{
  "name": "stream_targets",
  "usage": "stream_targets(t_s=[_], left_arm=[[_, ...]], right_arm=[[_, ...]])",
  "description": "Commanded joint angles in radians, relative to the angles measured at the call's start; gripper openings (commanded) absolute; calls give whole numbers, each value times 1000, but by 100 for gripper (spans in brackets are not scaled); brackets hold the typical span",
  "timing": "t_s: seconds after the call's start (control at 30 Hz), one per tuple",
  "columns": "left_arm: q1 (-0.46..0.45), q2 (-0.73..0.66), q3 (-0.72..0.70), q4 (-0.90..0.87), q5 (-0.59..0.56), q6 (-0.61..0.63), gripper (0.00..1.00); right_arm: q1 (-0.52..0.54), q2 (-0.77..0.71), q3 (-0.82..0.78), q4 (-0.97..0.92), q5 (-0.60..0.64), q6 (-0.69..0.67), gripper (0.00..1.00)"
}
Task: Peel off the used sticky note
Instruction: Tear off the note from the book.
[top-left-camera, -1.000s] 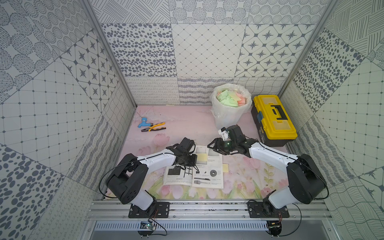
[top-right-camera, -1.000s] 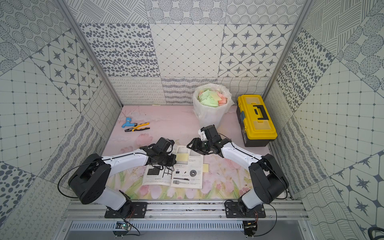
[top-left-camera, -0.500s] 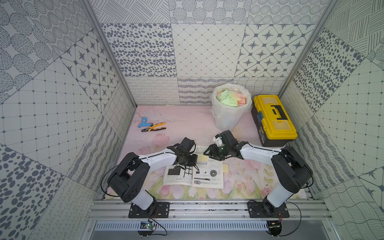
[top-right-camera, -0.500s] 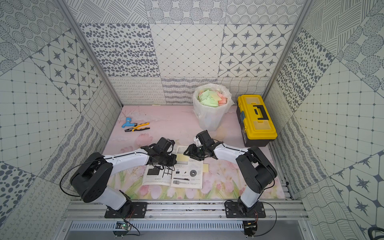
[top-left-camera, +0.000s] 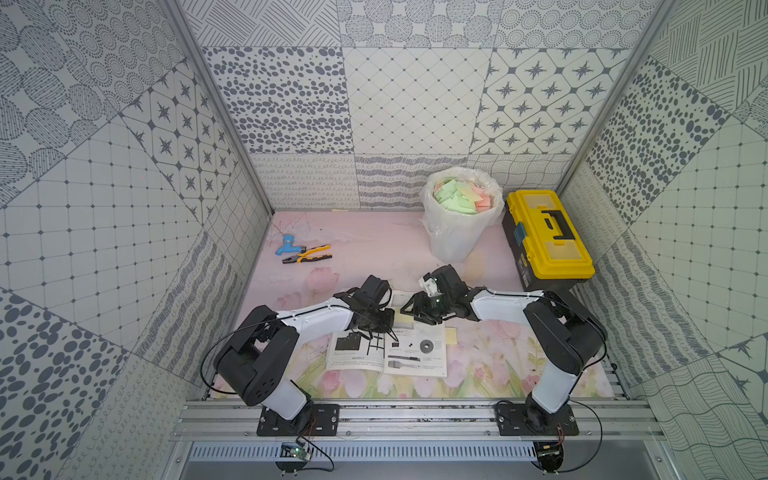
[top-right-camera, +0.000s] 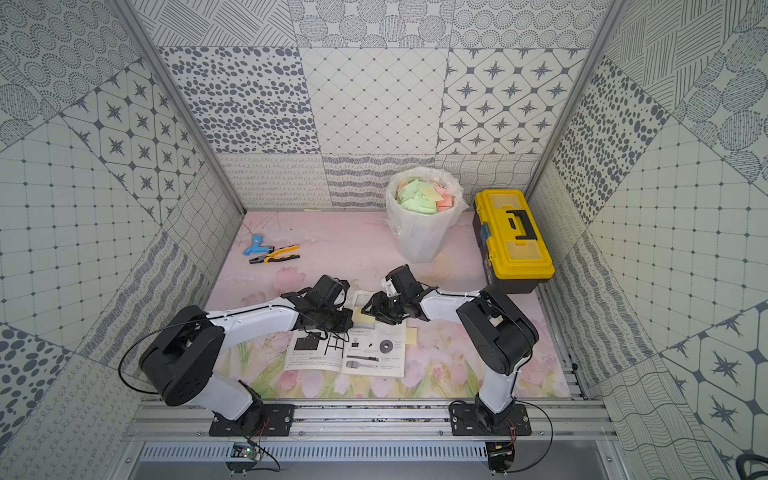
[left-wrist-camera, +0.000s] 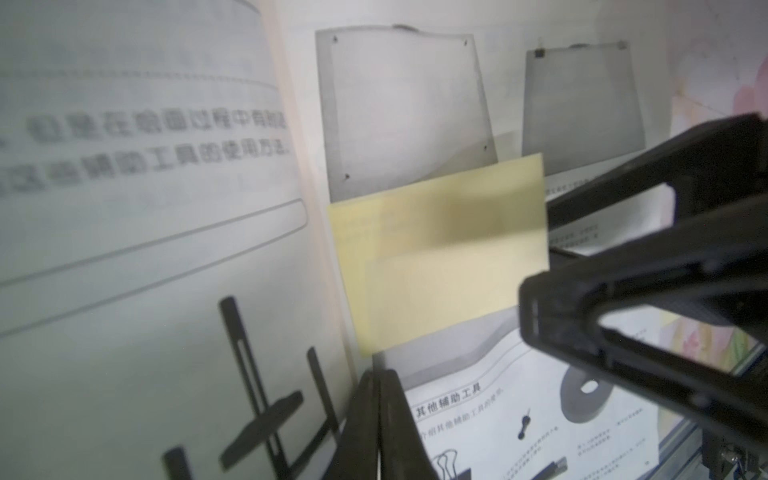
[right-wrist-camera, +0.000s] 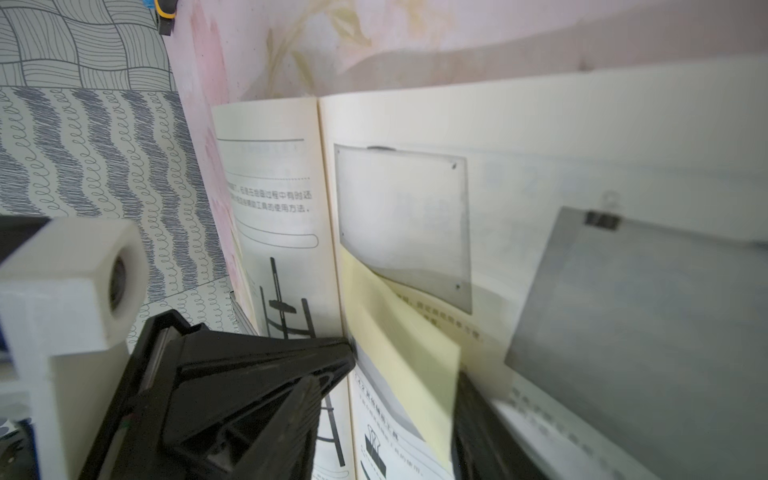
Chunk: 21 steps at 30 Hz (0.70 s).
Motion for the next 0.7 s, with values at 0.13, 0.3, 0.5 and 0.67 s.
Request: stream_targets(t_s=[0.13, 0.3, 0.5, 0.67], left_arm=[[-22, -19, -24, -140, -103, -4, 11], [-31, -24, -29, -143, -110, -9, 12], [-40, -23, -34, -152, -112, -19, 13], [-49, -23, -38, -168, -127, -35, 13]], right_arm=[[26, 45, -3, 96, -23, 88, 34], [29, 42, -12, 132, -8, 128, 5], [30, 36, -22, 188, 4, 182, 0], [31, 26, -39, 220, 37, 234, 0]])
